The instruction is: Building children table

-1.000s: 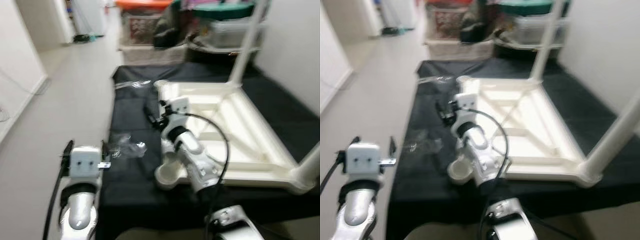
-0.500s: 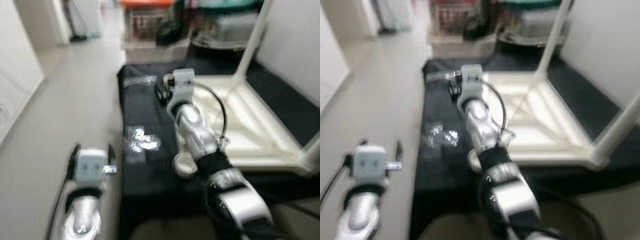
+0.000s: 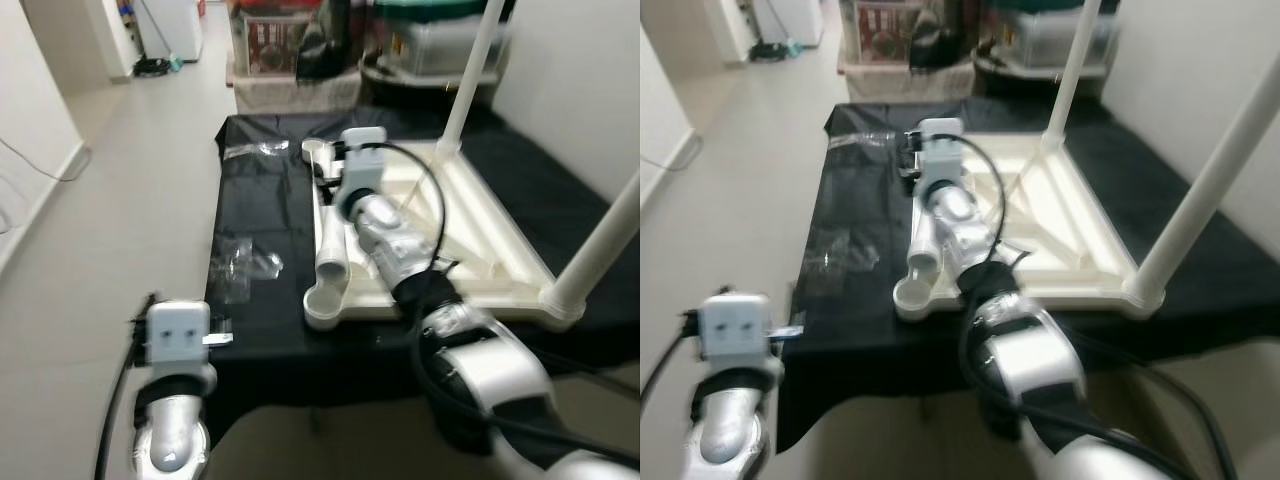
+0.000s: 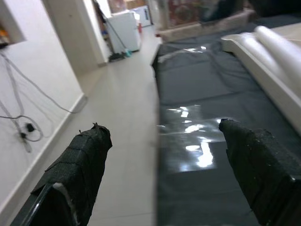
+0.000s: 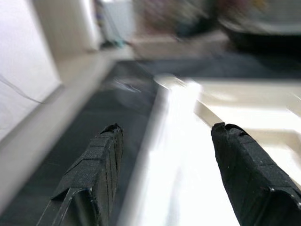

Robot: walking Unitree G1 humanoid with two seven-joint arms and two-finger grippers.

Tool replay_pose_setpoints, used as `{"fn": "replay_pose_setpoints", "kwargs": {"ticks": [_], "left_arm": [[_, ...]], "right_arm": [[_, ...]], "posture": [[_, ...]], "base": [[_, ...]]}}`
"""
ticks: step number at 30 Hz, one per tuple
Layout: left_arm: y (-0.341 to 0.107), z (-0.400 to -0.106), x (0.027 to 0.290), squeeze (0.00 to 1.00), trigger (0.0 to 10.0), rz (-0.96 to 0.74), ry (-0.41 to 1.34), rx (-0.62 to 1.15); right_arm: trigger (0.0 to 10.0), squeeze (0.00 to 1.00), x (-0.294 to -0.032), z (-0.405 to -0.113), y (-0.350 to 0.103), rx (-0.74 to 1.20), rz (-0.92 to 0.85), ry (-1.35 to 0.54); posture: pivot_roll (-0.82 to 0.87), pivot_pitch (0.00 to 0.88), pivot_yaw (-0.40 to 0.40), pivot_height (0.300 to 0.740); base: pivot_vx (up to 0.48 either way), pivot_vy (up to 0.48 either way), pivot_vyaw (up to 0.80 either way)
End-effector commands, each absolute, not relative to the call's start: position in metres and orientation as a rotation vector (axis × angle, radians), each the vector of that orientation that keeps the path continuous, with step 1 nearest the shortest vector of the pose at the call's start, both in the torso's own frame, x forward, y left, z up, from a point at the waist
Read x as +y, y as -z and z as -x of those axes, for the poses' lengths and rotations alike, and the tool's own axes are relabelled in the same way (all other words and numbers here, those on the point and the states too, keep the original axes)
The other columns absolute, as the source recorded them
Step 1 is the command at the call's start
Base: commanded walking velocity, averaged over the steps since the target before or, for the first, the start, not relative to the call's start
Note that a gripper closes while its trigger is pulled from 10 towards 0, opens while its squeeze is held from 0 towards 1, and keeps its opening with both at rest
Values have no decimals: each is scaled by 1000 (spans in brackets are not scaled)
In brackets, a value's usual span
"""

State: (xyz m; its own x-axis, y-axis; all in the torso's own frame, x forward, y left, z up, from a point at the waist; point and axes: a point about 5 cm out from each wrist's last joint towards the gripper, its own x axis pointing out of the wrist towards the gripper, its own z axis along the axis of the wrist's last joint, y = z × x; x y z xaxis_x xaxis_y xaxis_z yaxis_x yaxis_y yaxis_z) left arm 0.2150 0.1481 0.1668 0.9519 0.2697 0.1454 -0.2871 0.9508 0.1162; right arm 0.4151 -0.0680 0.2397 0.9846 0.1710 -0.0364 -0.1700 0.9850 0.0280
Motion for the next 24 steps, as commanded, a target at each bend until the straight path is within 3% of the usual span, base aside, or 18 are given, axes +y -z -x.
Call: {"fn": "replay_pose_setpoints", "kwargs": {"ticks": [1,7,8,9,10,14,15,16,24], "left_arm": [[-167,-213,152,0,10000,-144,-303,-122],[-169,-208,150,0,10000,-141,-299,-119],[-169,-206,150,0,10000,-144,-299,-119],[-169,-206,150,0,10000,-144,-299,-119],[-171,-203,149,0,10000,-139,-303,-118],[-171,-200,148,0,10000,-134,-309,-112],[-171,-199,148,0,10000,-133,-311,-109],[-170,-198,146,0,10000,-128,-313,-103],[-170,-196,141,0,10000,-114,-312,-95]], "right_arm": [[10000,0,-57,-414,-232,130,-14,-179],[10000,0,-31,-412,-239,194,-44,-237],[10000,710,-24,-411,-243,195,-50,-275],[10000,710,-24,-411,-243,195,-50,-275],[10000,1000,-13,-409,-252,192,-85,-316],[10000,1000,-4,-408,-265,172,-143,-315],[10000,890,-2,-408,-270,165,-138,-306],[10000,0,1,-407,-273,173,-85,-293],[10000,0,-4,-408,-268,202,54,-230]], "posture": [[78,109,-54,740],[80,134,-58,740],[84,147,-63,740],[84,147,-63,740],[88,158,-71,740],[88,174,-82,740],[82,184,-87,740],[80,189,-90,740],[63,207,-105,740]], "base": [[0,0,0],[0,0,0],[0,0,0],[0,0,0],[0,0,0],[0,0,0],[0,0,0],[0,0,0],[0,0,0]]}}
